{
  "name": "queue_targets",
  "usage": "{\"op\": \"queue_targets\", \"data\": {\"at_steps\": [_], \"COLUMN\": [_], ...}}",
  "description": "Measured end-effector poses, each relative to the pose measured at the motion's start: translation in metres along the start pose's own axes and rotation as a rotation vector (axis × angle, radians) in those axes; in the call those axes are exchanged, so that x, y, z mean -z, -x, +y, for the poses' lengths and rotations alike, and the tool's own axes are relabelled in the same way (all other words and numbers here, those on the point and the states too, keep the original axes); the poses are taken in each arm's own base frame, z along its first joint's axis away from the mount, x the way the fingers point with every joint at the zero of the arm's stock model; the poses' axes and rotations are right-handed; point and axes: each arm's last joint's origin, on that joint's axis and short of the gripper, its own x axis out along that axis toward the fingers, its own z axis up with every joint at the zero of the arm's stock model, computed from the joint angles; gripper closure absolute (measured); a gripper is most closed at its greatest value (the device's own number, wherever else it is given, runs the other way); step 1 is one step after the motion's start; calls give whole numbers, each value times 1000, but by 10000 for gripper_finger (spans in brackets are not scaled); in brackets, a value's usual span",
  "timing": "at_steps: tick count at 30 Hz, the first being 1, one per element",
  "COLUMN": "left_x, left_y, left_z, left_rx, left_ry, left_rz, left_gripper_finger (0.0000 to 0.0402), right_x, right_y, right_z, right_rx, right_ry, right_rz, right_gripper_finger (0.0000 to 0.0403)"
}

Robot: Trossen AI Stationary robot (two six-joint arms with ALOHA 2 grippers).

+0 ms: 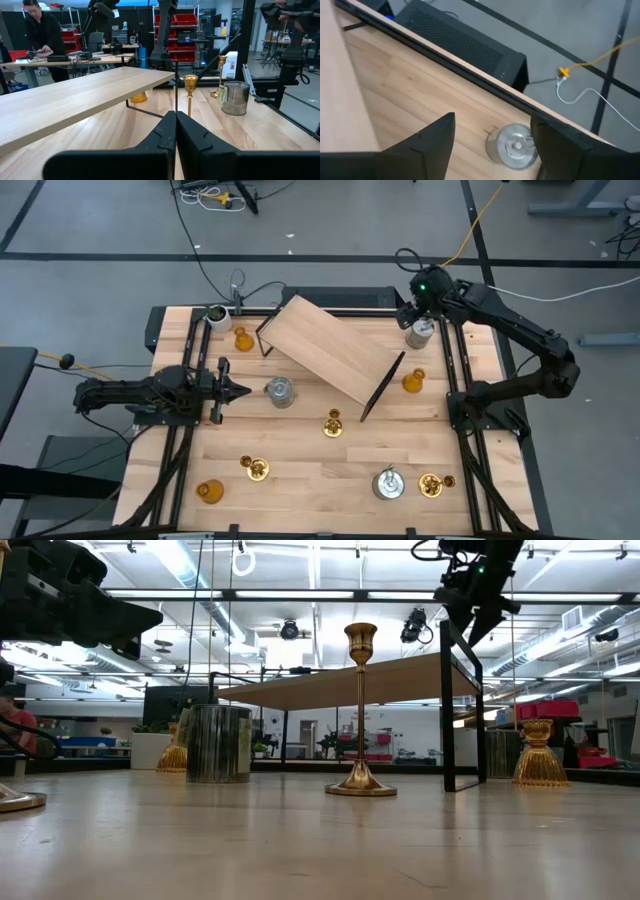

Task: Pick & Place candle stick holders
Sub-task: Put the top right scented candle on the shelf

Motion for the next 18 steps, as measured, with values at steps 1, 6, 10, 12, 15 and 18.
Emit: {"op": "queue_targets", "data": {"at_steps": [1, 6, 10, 12, 15, 18], "left_x": [0, 0, 0, 0, 0, 0], "left_y": [0, 0, 0, 0, 0, 0], "left_z": [0, 0, 0, 0, 0, 0], "left_rx": [0, 0, 0, 0, 0, -1], "left_ry": [0, 0, 0, 0, 0, 0], "left_rz": [0, 0, 0, 0, 0, 0], "left_gripper_finger": [390, 390, 390, 390, 390, 390], "right_x": [0, 6, 10, 11, 12, 15], "right_y": [0, 0, 0, 0, 0, -4], "right_z": [0, -2, -5, -6, -6, -8], "right_rx": [6, 35, 98, 112, 126, 169], "right_ry": [-8, -32, -42, -42, -52, -54], "right_rz": [5, 56, 85, 96, 98, 103], "right_gripper_finger": [140, 140, 139, 136, 119, 90]}}
